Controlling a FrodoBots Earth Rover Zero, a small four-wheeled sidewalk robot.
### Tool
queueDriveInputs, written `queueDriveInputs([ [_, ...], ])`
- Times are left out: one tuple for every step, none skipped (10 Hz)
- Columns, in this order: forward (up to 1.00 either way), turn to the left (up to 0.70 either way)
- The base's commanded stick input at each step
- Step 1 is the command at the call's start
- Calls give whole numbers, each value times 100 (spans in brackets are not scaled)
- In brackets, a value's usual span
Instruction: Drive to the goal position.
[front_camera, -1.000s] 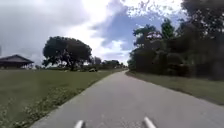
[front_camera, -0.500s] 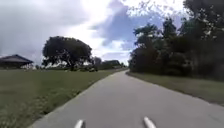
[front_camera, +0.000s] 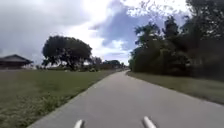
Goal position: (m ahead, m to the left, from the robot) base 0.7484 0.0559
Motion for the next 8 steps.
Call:
queueDriveInputs([
  [70, 0],
  [70, 0],
  [70, 0],
  [70, 0],
  [70, 0],
  [70, 0],
  [70, 0],
  [70, 0],
])
